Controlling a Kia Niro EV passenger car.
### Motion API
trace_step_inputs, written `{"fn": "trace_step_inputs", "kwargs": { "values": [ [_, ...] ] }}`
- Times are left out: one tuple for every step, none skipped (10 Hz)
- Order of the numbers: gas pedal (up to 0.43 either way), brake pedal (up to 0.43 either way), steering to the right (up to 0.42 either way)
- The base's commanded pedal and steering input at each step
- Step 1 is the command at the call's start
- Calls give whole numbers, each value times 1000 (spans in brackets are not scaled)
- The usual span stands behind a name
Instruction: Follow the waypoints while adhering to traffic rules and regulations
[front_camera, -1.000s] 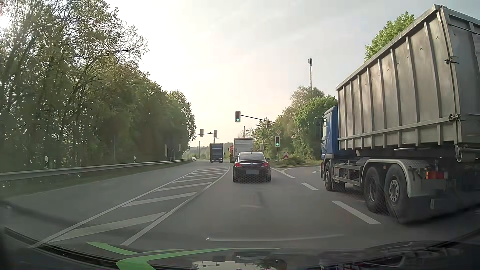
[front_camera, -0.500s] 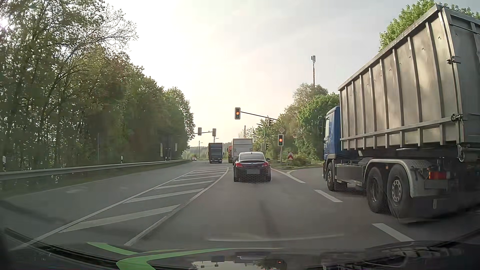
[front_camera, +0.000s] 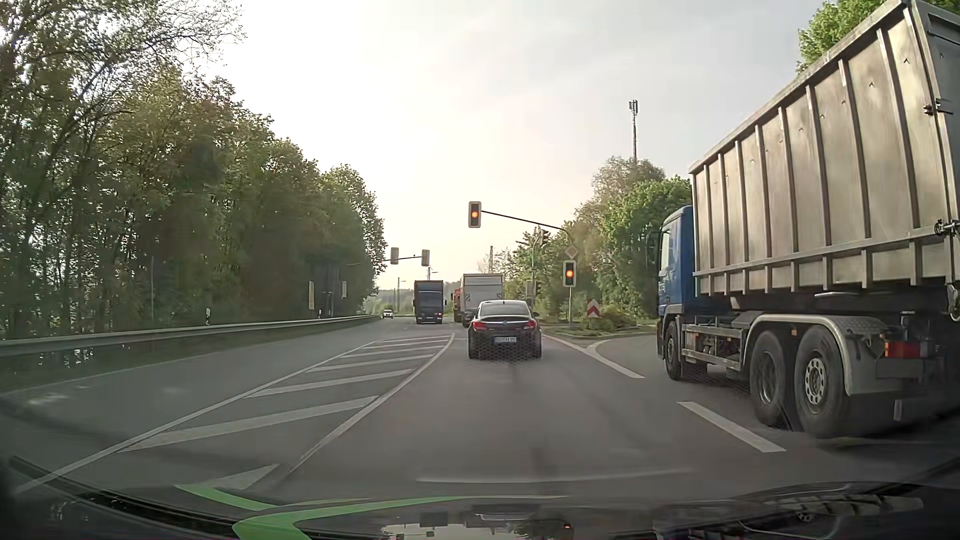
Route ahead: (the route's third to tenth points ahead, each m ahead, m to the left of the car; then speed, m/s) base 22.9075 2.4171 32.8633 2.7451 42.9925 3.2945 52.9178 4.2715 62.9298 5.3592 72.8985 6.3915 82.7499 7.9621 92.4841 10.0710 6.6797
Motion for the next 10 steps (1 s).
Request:
{"fn": "trace_step_inputs", "kwargs": {
  "values": [
    [0, 43, -1],
    [0, 79, 2],
    [0, 122, 2],
    [0, 146, 2],
    [0, 152, 2],
    [0, 152, 2],
    [0, 159, 2],
    [0, 159, 2],
    [0, 165, 2],
    [0, 165, 2]
  ]
}}
